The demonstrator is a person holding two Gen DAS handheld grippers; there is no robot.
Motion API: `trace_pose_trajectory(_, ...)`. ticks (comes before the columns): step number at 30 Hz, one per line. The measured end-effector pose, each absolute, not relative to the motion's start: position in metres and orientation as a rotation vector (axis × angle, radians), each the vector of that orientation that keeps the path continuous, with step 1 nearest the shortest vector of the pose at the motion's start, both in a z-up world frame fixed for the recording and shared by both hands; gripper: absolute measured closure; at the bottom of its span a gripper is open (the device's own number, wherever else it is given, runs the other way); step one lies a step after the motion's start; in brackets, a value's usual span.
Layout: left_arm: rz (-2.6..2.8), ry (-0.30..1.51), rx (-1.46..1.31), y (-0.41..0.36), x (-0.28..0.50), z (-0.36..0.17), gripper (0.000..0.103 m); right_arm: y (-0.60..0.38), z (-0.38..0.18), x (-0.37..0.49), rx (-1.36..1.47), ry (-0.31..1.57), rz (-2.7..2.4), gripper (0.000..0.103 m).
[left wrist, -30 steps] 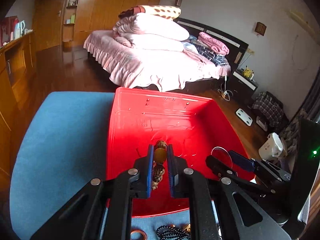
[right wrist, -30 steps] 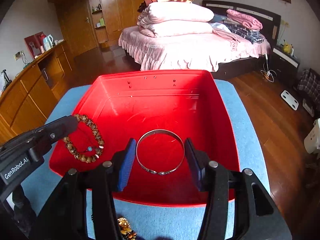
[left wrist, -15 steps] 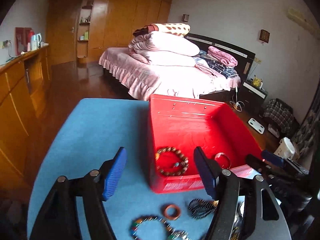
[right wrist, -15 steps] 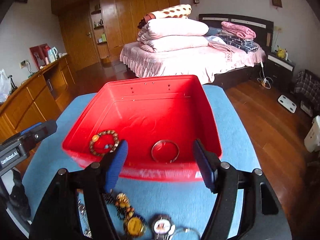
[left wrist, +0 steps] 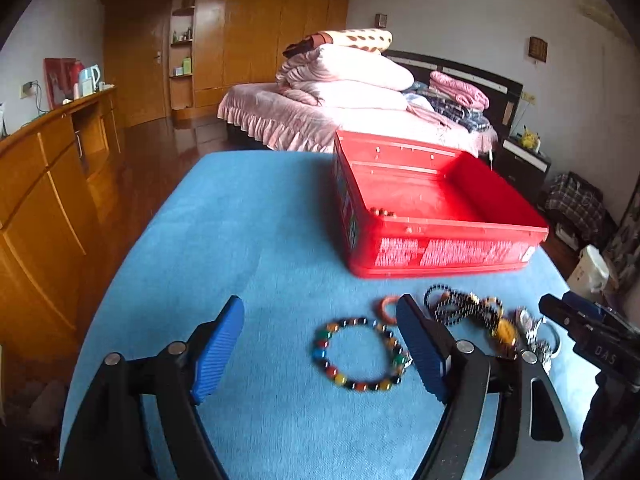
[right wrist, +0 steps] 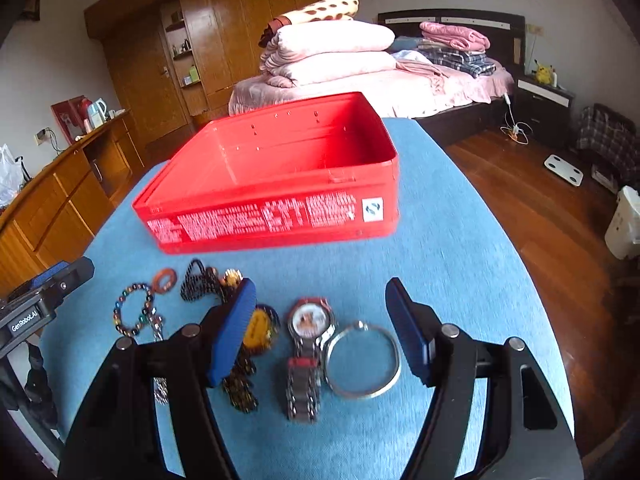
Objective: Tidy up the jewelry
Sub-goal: 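Move the left tool to the multicolored bead bracelet while the right tool moves to the silver wristwatch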
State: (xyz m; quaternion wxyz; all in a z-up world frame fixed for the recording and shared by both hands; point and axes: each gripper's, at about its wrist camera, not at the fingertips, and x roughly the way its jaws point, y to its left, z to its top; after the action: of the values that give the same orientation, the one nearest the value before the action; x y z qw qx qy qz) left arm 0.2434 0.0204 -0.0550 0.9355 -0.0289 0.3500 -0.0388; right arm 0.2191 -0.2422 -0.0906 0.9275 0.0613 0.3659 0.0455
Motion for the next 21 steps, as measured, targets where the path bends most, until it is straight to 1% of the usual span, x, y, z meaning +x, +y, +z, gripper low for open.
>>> trace_pose_trajectory(11, -0.068, 0.815, -0.02, 0.023, 0.237, -0.09, 0.026, -0.245, -0.1, 0.196, 0.083, 0.773, 0.096, 0.037)
trace_pose_trajectory(21, -0.1, 0.886, -0.039, 0.022, 0.244, -0.101, 0.026, -0.247, -0.11, 0.185, 0.051, 0.787, 0.106, 0.037)
